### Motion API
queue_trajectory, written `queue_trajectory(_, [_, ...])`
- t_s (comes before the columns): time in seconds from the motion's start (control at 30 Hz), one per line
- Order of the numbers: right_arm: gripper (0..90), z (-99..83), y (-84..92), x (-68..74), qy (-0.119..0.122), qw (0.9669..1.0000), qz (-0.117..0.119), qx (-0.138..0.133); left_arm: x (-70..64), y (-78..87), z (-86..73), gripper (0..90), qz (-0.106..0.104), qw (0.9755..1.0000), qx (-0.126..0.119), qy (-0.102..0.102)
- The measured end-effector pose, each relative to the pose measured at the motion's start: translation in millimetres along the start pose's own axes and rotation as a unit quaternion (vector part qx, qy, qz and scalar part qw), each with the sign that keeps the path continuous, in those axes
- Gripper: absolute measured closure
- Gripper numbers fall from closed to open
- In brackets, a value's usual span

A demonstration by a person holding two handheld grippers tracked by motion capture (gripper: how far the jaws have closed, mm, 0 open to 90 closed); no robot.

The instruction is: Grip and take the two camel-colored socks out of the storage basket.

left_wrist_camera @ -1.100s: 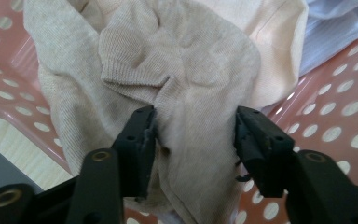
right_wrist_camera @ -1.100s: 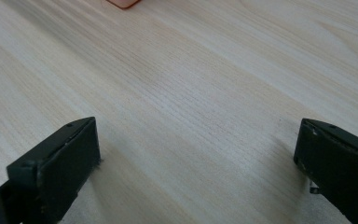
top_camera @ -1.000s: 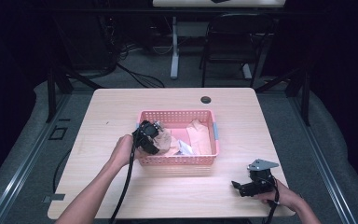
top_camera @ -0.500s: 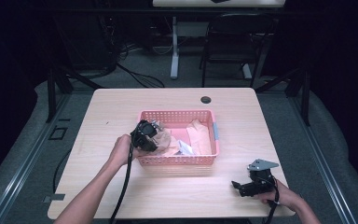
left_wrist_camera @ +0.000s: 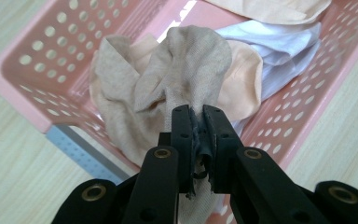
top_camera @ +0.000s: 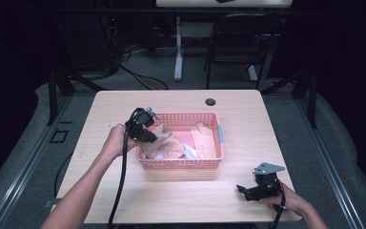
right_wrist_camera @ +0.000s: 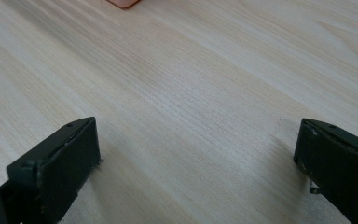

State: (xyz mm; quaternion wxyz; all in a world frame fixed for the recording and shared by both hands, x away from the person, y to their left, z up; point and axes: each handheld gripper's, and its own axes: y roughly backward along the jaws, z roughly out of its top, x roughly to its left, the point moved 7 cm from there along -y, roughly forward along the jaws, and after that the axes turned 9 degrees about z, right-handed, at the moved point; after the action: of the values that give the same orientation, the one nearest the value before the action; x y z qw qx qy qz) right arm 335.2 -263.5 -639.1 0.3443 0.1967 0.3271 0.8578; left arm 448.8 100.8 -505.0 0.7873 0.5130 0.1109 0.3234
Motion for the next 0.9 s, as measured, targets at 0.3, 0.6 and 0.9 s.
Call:
queue_trajectory(0.3, [0.0,0.0,-0.1,0.0,0.0,1.0,0.0,0.0,5.8,24.0,15.1,83.2,-0.008,0.9996,0.013,-0.025])
queue_trajectory(0.6, [0.0,-0.1,0.1,-0.1,0.0,1.0,0.0,0.001,9.2,47.0,27.7,83.0,-0.005,0.9985,0.026,-0.049])
queue_trajectory(0.9, [0.0,-0.1,0.1,-0.1,0.001,1.0,0.0,0.001,17.3,67.2,36.6,82.9,0.009,0.9973,0.036,-0.064])
